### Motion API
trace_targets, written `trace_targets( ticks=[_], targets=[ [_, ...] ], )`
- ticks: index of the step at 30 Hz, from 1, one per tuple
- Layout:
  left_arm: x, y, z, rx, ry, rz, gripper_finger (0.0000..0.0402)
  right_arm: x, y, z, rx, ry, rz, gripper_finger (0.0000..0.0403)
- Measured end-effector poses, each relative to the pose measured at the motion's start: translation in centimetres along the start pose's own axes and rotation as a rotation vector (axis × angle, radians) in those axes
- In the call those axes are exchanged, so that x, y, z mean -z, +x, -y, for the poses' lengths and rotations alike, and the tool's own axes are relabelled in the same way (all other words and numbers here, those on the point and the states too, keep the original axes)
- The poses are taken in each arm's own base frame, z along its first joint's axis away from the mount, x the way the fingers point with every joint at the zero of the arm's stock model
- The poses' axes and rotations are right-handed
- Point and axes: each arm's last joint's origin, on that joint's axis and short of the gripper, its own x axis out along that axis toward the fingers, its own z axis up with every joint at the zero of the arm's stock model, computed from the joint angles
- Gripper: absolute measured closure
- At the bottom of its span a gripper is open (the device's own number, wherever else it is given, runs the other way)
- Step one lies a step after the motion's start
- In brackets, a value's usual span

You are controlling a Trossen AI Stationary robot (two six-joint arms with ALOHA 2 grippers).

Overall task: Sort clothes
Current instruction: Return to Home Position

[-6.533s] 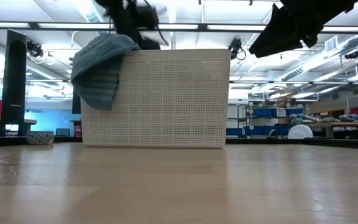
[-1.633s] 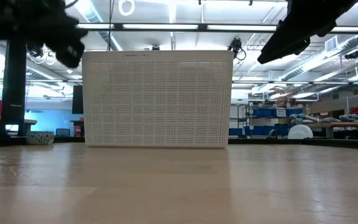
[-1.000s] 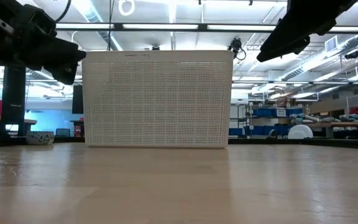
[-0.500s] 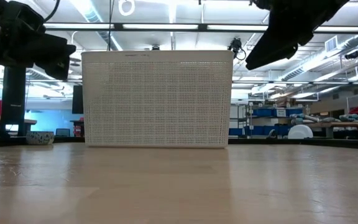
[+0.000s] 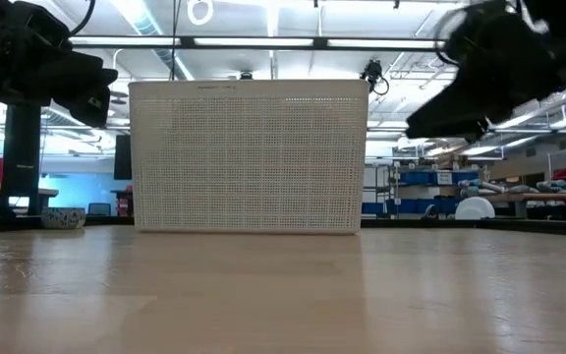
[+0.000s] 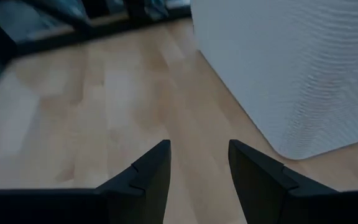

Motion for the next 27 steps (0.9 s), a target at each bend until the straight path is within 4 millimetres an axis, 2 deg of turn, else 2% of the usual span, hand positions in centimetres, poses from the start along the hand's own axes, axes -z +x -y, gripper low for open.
trace_targets(
  ticks=[4,8,13,17,21,27],
  targets=[
    [0.0,0.0,0.0,0.001,-0.004,0.003,0.0294,1.6,-1.7,2.8,-0.064,0.044,0.123,0.0241],
    [-0.2,0.0,0.0,0.003,-0.001,0.019,0.0293,1.8,-3.3,5.4,-0.138,0.068,0.272,0.0241],
    [-0.2,0.0,0.0,0.003,-0.015,0.025,0.0293,2.2,-4.2,8.2,-0.216,0.086,0.316,0.0241],
    [-0.3,0.0,0.0,0.008,-0.017,0.028,0.0293,2.3,-4.7,9.3,-0.238,0.084,0.288,0.0240],
    [-0.3,0.0,0.1,0.013,-0.017,0.027,0.0293,2.7,-5.2,10.2,-0.109,0.160,0.271,0.0240],
    [-0.1,0.0,0.2,0.049,-0.046,0.004,0.0293,2.9,-6.1,9.8,-0.031,0.203,0.313,0.0240]
  ],
)
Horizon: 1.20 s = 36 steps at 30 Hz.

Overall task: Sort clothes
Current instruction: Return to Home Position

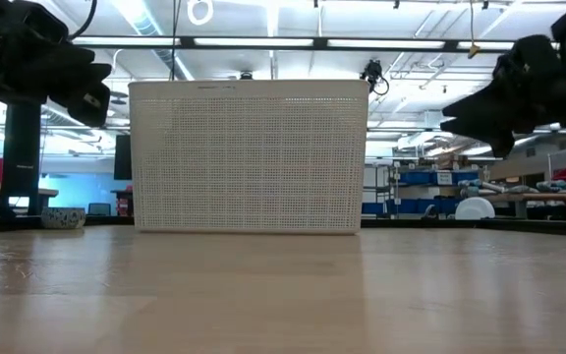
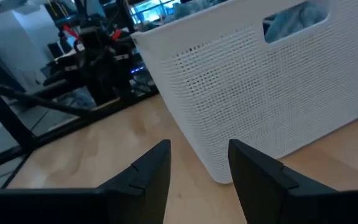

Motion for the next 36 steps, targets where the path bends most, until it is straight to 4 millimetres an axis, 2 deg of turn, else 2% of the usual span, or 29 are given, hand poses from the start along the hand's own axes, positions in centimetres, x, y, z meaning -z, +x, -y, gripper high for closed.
trace_targets(
  ticks=[6,9,17,21,29,36],
  targets=[
    [0.0,0.0,0.1,0.031,0.016,-0.001,0.0293,0.8,-0.7,-0.8,0.037,0.008,-0.033,0.0240],
    [-0.1,0.0,0.1,0.033,0.033,0.007,0.0293,0.9,-0.9,-1.1,0.021,-0.055,-0.025,0.0240],
    [-0.2,0.0,0.1,0.034,0.039,0.020,0.0293,1.2,-0.7,-1.1,0.023,-0.384,-0.067,0.0241],
    [0.0,0.0,0.1,0.028,0.039,-0.005,0.0293,1.4,-0.6,-1.2,0.004,-0.395,-0.086,0.0241],
    [0.1,0.0,0.0,0.002,0.198,-0.008,0.0293,1.2,-0.5,-1.2,-0.001,-0.389,-0.070,0.0241],
    [-0.3,0.0,0.1,0.004,0.213,0.032,0.0293,1.2,-0.5,-1.3,-0.002,-0.388,-0.067,0.0241]
  ],
)
